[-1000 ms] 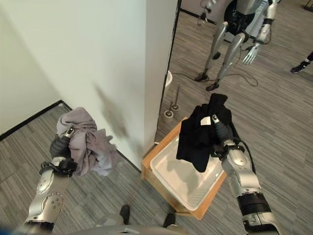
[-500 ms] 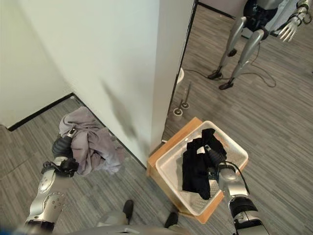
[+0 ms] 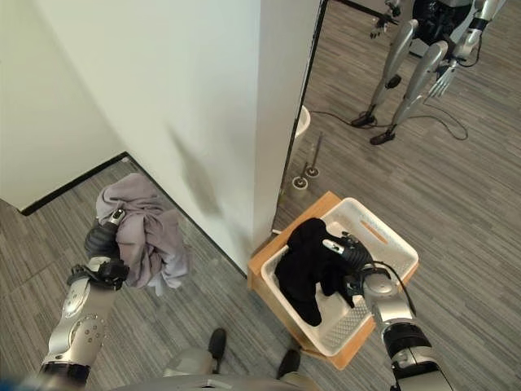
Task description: Pick up bed clothes into laundry basket.
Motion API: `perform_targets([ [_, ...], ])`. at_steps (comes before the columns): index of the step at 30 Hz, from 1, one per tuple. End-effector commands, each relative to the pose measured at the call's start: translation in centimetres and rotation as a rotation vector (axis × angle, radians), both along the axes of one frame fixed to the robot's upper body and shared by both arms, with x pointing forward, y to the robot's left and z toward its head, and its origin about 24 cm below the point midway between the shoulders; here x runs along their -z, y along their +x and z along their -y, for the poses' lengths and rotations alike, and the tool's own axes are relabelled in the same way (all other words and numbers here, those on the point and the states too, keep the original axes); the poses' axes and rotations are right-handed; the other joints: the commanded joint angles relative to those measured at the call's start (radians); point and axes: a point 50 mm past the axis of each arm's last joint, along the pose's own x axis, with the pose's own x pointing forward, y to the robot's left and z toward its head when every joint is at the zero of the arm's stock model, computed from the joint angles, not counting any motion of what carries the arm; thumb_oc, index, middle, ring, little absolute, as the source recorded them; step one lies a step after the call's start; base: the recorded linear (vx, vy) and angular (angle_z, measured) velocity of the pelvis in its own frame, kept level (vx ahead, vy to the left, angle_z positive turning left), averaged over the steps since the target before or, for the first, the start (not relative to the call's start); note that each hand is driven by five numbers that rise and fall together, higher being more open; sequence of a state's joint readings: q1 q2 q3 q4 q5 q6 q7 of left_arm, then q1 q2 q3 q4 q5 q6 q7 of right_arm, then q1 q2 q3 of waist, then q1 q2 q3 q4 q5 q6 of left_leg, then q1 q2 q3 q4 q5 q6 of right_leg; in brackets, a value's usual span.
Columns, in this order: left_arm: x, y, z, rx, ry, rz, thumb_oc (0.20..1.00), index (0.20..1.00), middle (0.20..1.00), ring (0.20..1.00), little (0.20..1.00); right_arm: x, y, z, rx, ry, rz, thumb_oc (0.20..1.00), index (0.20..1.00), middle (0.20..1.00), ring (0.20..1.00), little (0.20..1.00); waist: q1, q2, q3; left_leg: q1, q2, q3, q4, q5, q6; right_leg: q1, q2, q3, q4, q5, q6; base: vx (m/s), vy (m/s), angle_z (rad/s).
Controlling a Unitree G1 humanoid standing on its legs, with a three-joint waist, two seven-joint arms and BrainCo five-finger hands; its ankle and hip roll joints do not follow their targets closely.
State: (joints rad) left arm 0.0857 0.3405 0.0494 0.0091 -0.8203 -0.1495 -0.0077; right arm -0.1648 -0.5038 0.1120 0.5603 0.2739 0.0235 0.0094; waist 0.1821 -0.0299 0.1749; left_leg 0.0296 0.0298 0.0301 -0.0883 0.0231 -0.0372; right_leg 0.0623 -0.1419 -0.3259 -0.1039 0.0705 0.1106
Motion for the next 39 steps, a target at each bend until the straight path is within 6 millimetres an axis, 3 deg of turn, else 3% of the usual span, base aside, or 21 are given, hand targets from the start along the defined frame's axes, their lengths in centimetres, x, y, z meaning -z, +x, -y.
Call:
perform_targets([
  [1, -4.8, 1.5, -0.4, 0.015, 0.085, 0.224, 0.2, 0.2, 0.2, 0.2, 0.2, -4.5, 1.8, 0.6, -0.042, -0.039, 0.193, 1.0, 1.0, 1.0, 1.0, 1.0, -0.027, -0.012, -0.043, -0.022, 0.045, 0.041, 0.001, 0.042, -0.048, 0.045, -0.053, -0.012, 0.017, -0.016, 0.045, -0.02, 0.086, -0.22],
  [5, -6.5, 1.8, -1.1, -0.017, 0.133, 0.285, 0.2, 0.2, 0.2, 0.2, 0.2, -6.7, 0.6, 0.5, -0.041, -0.023, 0.322, 1.0, 1.0, 1.0, 1.0, 1.0, -0.058, -0.005, -0.04, -0.015, 0.028, 0.07, 0.001, 0.024, -0.029, 0.01, -0.09, 0.011, 0.05, 0.011, 0.066, -0.06, 0.124, -0.25],
  [8, -8.1, 2.1, -1.8, -0.049, 0.18, 0.342, 0.2, 0.2, 0.2, 0.2, 0.2, -8.3, 0.5, 0.0, -0.044, -0.037, 0.412, 1.0, 1.0, 1.0, 1.0, 1.0, -0.083, 0.01, -0.004, -0.029, 0.019, 0.096, 0.001, 0.024, -0.006, -0.098, -0.132, 0.048, 0.207, 0.024, 0.092, -0.24, 0.163, -0.52],
  [9, -8.6, 2.2, -1.9, -0.059, 0.192, 0.357, 0.2, 0.2, 0.2, 0.2, 0.2, -8.9, 0.6, -0.5, -0.059, -0.042, 0.442, 1.0, 1.0, 1.0, 1.0, 1.0, -0.086, 0.018, 0.007, -0.034, 0.027, 0.103, 0.001, 0.031, 0.0, -0.109, -0.131, 0.043, 0.26, 0.007, 0.089, -0.3, 0.101, -0.37],
  [10, -9.2, 2.3, -1.7, -0.059, 0.189, 0.383, 0.2, 0.2, 0.2, 0.2, 0.2, -8.3, 0.6, -0.9, -0.064, -0.018, 0.428, 1.0, 1.0, 1.0, 1.0, 1.0, -0.077, 0.027, 0.02, -0.032, 0.036, 0.126, 0.001, 0.042, 0.012, -0.101, -0.13, 0.012, 0.401, -0.062, 0.072, -0.23, 0.069, -0.61],
  [11, -9.2, 2.3, -1.7, -0.06, 0.189, 0.384, 0.2, 0.2, 0.2, 0.2, 0.2, -8.3, 0.6, -0.9, -0.064, -0.018, 0.428, 1.0, 1.0, 1.0, 1.0, 1.0, -0.077, 0.027, 0.019, -0.035, 0.037, 0.126, 0.001, 0.045, 0.012, -0.105, -0.128, 0.012, 0.401, -0.059, 0.07, -0.2, 0.046, -0.49],
  [13, -9.4, 1.8, -1.5, -0.046, 0.163, 0.402, 0.2, 0.2, 0.2, 0.2, 0.2, -8.3, 0.7, -1.4, -0.088, -0.003, 0.431, 1.0, 1.0, 1.0, 1.0, 1.0, -0.057, 0.02, 0.006, -0.046, 0.044, 0.167, 0.001, 0.064, 0.018, -0.085, -0.088, -0.011, 0.471, -0.114, 0.051, -0.18, -0.054, -0.47],
  [15, -9.5, 1.4, -1.5, -0.045, 0.17, 0.41, 0.2, 0.2, 0.2, 0.2, 0.2, -8.4, 0.7, -1.5, -0.093, -0.005, 0.434, 1.0, 1.0, 1.0, 1.0, 1.0, -0.041, 0.011, -0.005, -0.059, 0.049, 0.185, 0.001, 0.073, 0.01, -0.057, -0.082, -0.025, 0.408, -0.131, 0.046, -0.11, -0.095, -0.51],
  [16, -9.5, 1.2, -1.6, -0.044, 0.169, 0.409, 0.2, 0.2, 0.2, 0.2, 0.2, -8.6, 0.8, -1.9, -0.109, 0.006, 0.444, 1.0, 1.0, 1.0, 1.0, 1.0, -0.022, 0.001, -0.014, -0.067, 0.054, 0.195, 0.001, 0.083, 0.0, -0.013, -0.07, -0.046, 0.347, -0.169, 0.034, -0.16, -0.237, -0.71],
  [17, -9.5, 1.1, -1.5, -0.032, 0.173, 0.409, 0.2, 0.2, 0.2, 0.2, 0.2, -8.9, 0.9, -2.0, -0.114, 0.013, 0.461, 1.0, 1.0, 1.0, 1.0, 1.0, -0.007, -0.006, -0.024, -0.104, 0.075, 0.2, 0.001, 0.127, -0.027, 0.026, -0.021, -0.023, 0.212, -0.184, 0.008, -0.2, -0.322, -0.55],
  [21, -10.7, 2.1, -1.5, 0.017, 0.258, 0.422, 0.2, 0.2, 0.2, 0.2, 0.2, -10.7, 1.0, -2.4, -0.168, 0.036, 0.533, 1.0, 1.0, 1.0, 1.0, 1.0, -0.038, 0.016, -0.01, -0.126, 0.134, 0.186, 0.001, 0.205, -0.078, 0.079, 0.057, -0.014, 0.107, -0.172, -0.028, -0.16, -0.241, -0.28],
  [23, -11.6, 3.9, -1.4, 0.056, 0.318, 0.411, 0.2, 0.2, 0.2, 0.2, 0.2, -11.5, 0.7, -3.1, -0.196, 0.096, 0.58, 1.0, 1.0, 1.0, 1.0, 1.0, -0.073, 0.036, 0.005, -0.132, 0.157, 0.18, 0.032, 0.231, -0.102, 0.098, 0.071, -0.014, 0.077, -0.157, -0.042, -0.23, -0.148, 0.04],
  [25, -12.3, 5.1, -1.2, 0.08, 0.33, 0.411, 0.2, 0.2, 0.2, 0.2, 0.2, -11.9, 0.9, -4.4, -0.233, 0.179, 0.61, 1.0, 1.0, 1.0, 1.0, 1.0, -0.089, 0.033, 0.018, -0.131, 0.11, 0.08, 0.154, 0.128, -0.091, 0.085, 0.05, 0.013, 0.061, -0.134, -0.044, -0.2, -0.051, -0.13],
  [27, -13.2, 5.9, -0.5, 0.123, 0.34, 0.422, 0.2, 0.2, 0.2, 0.2, 0.2, -11.7, 0.6, -4.9, -0.244, 0.211, 0.603, 1.0, 1.0, 1.0, 1.0, 1.0, -0.121, 0.036, 0.005, -0.11, 0.097, 0.093, 0.167, 0.078, -0.078, 0.078, 0.041, 0.025, 0.054, -0.126, -0.039, -0.06, 0.022, -0.61],
  [31, -14.5, 6.7, 0.6, 0.179, 0.404, 0.444, 0.2, 0.2, 0.2, 0.2, 0.2, -11.6, -0.2, -4.5, -0.216, 0.2, 0.609, 1.0, 1.0, 1.0, 1.0, 1.0, -0.153, 0.057, -0.015, -0.086, 0.1, 0.112, 0.111, 0.114, -0.077, 0.075, 0.051, 0.029, 0.052, -0.12, -0.04, 0.02, 0.044, 0.01],
  [32, -15.6, 7.1, 2.0, 0.251, 0.43, 0.473, 0.2, 0.2, 0.2, 0.2, 0.2, -11.1, -0.9, -3.8, -0.18, 0.184, 0.593, 1.0, 1.0, 1.0, 1.0, 1.0, -0.177, 0.065, -0.033, -0.061, 0.099, 0.126, 0.08, 0.12, -0.075, 0.079, 0.053, 0.026, 0.049, -0.119, -0.04, 0.05, 0.027, -0.11],
  [39, -18.4, 8.8, 4.5, 0.368, 0.59, 0.501, 0.2, 0.2, 0.2, 0.2, 0.2, -9.4, -2.3, -3.6, -0.153, 0.188, 0.529, 1.0, 1.0, 1.0, 1.0, 1.0, -0.208, 0.075, -0.064, -0.006, 0.075, 0.137, 0.007, 0.12, -0.062, 0.085, 0.037, 0.038, 0.041, -0.104, -0.016, 0.04, 0.031, -0.09],
])
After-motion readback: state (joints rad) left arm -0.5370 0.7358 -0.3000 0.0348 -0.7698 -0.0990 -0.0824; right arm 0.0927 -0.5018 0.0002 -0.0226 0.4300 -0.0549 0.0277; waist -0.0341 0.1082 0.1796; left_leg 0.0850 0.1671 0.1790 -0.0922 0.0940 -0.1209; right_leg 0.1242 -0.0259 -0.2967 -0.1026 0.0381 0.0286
